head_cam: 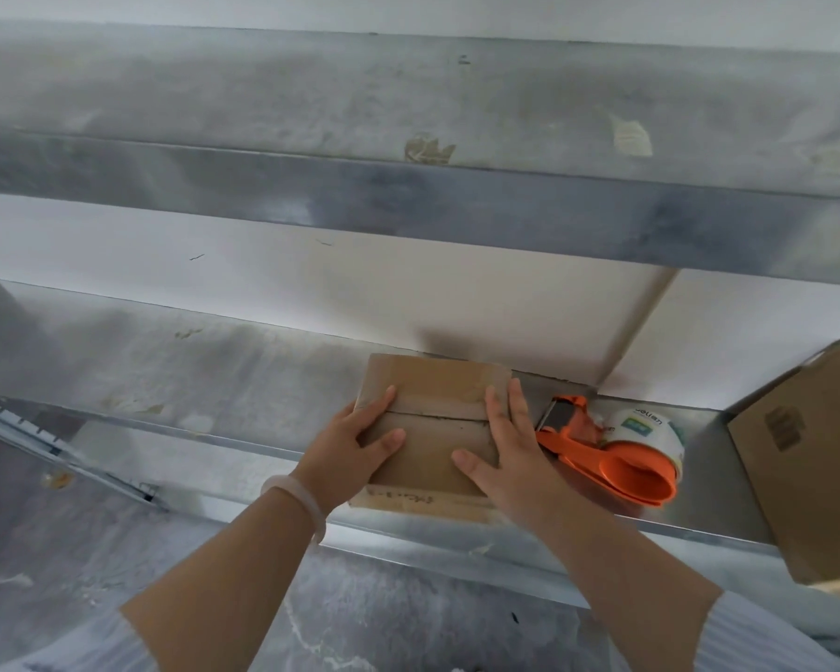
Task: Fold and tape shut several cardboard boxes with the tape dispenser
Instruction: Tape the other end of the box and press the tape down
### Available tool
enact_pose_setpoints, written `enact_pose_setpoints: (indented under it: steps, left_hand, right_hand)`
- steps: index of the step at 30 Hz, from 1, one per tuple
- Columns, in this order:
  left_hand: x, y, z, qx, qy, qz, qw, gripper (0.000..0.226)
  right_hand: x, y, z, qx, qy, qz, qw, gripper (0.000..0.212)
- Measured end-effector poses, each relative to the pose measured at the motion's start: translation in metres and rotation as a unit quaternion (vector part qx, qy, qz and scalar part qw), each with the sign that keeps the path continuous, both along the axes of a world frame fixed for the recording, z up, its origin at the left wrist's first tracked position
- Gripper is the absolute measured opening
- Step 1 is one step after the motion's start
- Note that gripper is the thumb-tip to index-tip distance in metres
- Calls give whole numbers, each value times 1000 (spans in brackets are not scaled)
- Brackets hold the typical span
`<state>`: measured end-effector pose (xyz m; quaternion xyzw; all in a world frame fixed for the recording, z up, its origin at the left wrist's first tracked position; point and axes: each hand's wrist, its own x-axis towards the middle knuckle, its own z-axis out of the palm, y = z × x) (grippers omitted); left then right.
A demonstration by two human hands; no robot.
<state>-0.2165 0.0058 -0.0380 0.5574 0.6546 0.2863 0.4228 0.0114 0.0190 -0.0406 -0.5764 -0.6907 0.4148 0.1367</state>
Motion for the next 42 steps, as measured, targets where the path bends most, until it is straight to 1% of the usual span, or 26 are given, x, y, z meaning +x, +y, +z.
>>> enact_pose_setpoints:
  steps: [3, 5, 7, 8, 10, 13, 15, 21, 23, 25, 28, 31, 34, 42]
  left_hand:
    - [0, -4, 0, -1, -40, 20, 999, 55]
    - [4, -10, 1, 10, -70, 61, 996, 61]
    - [10, -19, 0, 29, -67, 106, 992, 62]
    - [13, -22, -2, 39, -45, 122, 991, 61]
    - [17, -28, -5, 44, -17, 129, 990, 61]
    - [20, -35, 0, 20, -72, 119, 990, 70]
    - [19, -42, 1, 22, -75, 125, 989, 74]
    - [-4, -72, 7, 69, -98, 235, 964, 73]
    - [-24, -81, 14, 78, -98, 264, 956, 72]
    - [-51, -88, 20, 91, -92, 283, 950, 72]
    - [-98, -98, 26, 106, -80, 292, 947, 72]
    - [-145, -110, 29, 103, -86, 297, 945, 69]
    - [-201, -123, 29, 102, -87, 314, 940, 68]
    - [-357, -141, 36, 94, -51, 341, 934, 72]
  right_hand:
    - [2, -1, -1, -3, 15, -1, 1000, 94]
    - [4, -5, 0, 4, 34, -36, 999, 96]
    - [6, -11, 1, 21, 42, -77, 996, 92]
    - [7, -13, 0, 35, 46, -82, 995, 87]
    - [9, -17, -1, 57, 62, -75, 994, 79]
    - [10, -19, -1, 64, 63, -65, 994, 74]
    - [8, -20, 0, 69, 56, -55, 995, 74]
    - [-24, -19, 21, 86, 60, 21, 994, 78]
    - [-46, -14, 28, 115, 56, 38, 991, 82]
    - [-72, -12, 36, 116, 57, 57, 990, 82]
    - [-117, -14, 44, 121, 62, 92, 986, 80]
    - [-171, -19, 47, 127, 75, 105, 983, 78]
    - [-231, -27, 45, 142, 73, 116, 980, 78]
    - [-374, -38, 43, 181, 47, 146, 971, 74]
